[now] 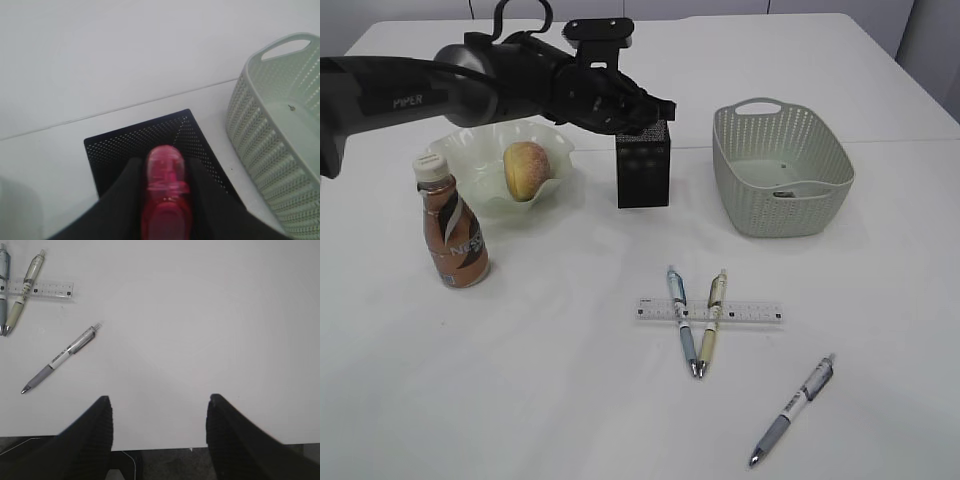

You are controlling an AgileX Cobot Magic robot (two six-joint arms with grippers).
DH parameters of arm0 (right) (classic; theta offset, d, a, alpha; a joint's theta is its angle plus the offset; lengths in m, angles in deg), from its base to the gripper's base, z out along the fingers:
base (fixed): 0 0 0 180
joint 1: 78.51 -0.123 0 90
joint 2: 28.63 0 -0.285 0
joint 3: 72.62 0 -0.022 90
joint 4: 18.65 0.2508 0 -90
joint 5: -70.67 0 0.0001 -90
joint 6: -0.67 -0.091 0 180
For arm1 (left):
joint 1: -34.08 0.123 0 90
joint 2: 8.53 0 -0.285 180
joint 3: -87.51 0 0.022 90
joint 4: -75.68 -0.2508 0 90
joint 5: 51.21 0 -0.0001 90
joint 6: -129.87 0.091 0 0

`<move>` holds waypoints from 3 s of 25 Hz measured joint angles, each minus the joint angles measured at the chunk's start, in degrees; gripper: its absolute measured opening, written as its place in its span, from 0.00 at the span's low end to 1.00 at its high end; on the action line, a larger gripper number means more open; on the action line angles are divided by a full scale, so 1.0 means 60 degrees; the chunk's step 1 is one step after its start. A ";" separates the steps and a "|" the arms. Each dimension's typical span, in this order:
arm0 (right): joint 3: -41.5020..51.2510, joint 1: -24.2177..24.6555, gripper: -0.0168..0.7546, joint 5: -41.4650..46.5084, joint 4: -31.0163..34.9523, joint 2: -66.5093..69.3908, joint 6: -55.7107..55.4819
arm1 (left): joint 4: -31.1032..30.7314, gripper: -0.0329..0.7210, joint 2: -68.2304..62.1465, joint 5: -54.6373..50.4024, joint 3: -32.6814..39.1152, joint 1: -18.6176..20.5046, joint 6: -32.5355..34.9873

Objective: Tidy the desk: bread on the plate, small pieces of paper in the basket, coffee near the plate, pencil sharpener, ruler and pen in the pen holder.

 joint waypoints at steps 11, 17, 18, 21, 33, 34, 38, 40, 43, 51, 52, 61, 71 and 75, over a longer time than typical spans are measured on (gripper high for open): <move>0.0000 0.0000 0.63 0.0000 0.0000 0.0000 0.0000 | -0.0361 0.42 0.0000 0.0000 0.0000 0.0058 0.0000; 0.0000 0.0000 0.63 0.0000 0.0000 0.0000 0.0000 | -0.0447 0.44 0.0000 0.0000 0.0000 0.0094 0.0000; 0.0000 0.0000 0.63 0.0000 0.0000 0.0000 0.0000 | -0.0447 0.44 0.0000 0.0000 0.0000 0.0094 0.0000; 0.0000 0.0000 0.63 0.0000 0.0000 0.0000 0.0000 | -0.0447 0.44 0.0000 0.0000 0.0000 0.0094 0.0000; 0.0000 0.0000 0.63 0.0000 0.0000 0.0000 0.0000 | -0.0467 0.39 0.0994 -0.2369 0.0000 0.0094 0.0099; 0.0000 0.0000 0.63 0.0000 0.0000 0.0000 0.0000 | -0.0423 0.37 0.1165 -0.2598 0.0000 0.0094 0.0219; 0.0000 0.0000 0.63 0.0000 0.0000 0.0000 0.0000 | 0.0495 0.35 0.1812 -0.4057 0.0000 0.0094 0.1532; 0.0000 0.0000 0.63 0.0000 0.0000 0.0000 0.0000 | 0.1262 0.35 0.2035 -0.4892 0.0000 0.0094 0.2538; 0.0000 0.0000 0.63 0.0000 0.0000 0.0000 0.0000 | 0.2400 0.35 0.2259 -0.6496 -0.0019 0.0109 0.4093; 0.0000 0.0000 0.63 0.0000 0.0000 0.0000 0.0000 | 0.3493 0.35 0.2273 -0.9056 -0.0019 0.0152 0.6052; 0.0000 0.0000 0.63 0.0000 0.0000 0.0000 0.0000 | 0.3716 0.35 0.2273 -0.9061 -0.0019 0.0133 0.6493; 0.0000 0.0000 0.63 0.0015 0.0000 0.0000 0.0000 | 0.4857 0.36 0.2296 -0.9078 -0.0019 -0.0856 1.0396; 0.0000 0.0000 0.63 0.0015 0.0000 0.0000 0.0000 | 0.4685 0.36 0.2296 -0.9077 -0.0019 -0.1139 1.0803; 0.0000 0.0000 0.63 0.0015 0.0000 0.0000 0.0000 | 0.4629 0.41 0.2059 -0.9077 -0.0033 -0.1139 1.0855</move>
